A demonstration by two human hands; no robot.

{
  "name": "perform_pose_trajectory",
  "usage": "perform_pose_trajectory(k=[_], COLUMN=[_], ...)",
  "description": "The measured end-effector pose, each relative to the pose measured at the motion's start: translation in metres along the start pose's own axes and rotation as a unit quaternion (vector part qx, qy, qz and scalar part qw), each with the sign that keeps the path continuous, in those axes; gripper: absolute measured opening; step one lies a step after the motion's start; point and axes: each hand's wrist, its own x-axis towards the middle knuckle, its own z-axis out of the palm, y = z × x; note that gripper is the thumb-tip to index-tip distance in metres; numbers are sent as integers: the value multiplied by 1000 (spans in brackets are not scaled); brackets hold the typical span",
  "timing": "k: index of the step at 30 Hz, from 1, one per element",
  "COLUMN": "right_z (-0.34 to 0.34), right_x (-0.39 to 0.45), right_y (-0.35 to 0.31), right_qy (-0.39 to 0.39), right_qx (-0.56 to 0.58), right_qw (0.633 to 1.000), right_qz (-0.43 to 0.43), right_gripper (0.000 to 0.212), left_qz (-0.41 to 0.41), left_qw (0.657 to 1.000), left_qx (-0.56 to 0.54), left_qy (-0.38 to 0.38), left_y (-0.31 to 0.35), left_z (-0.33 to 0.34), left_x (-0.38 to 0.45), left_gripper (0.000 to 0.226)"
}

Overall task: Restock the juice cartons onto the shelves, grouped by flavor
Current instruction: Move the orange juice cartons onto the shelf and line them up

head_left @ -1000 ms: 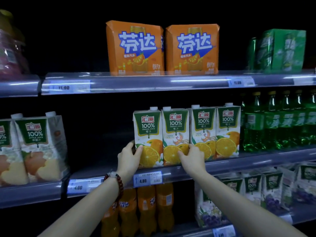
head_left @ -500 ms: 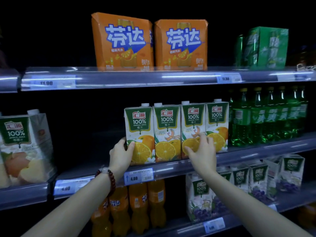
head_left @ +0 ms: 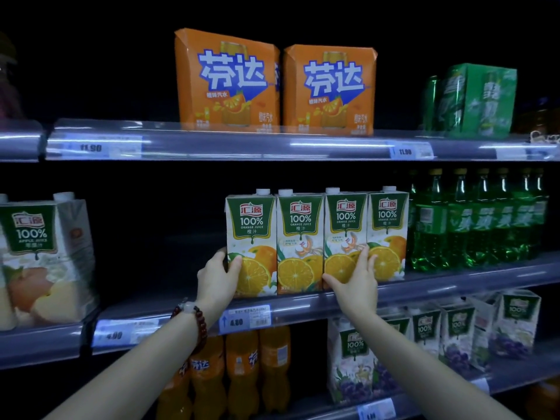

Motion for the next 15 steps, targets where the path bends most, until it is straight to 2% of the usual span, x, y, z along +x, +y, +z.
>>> perform_pose_trajectory(k=[7,12,15], right_z=[-15,-35,-45], right_x=[-5,1,4], right_y=[7,18,28], right_qy=[-27,-45,-58], right_qx=[-8,-2,11], right_qw=[999,997,995], right_qz=[-20,-59,-85], right_gripper=[110,88,77], left_qz=[-2,-8,28], left_qw=[1000,989,983], left_qx=[23,34,50], left_qy=[10,145,176], left_y=[8,31,48], left_z=[-5,11,28], left_x=[-10,-41,-62], left_gripper=[37,39,40])
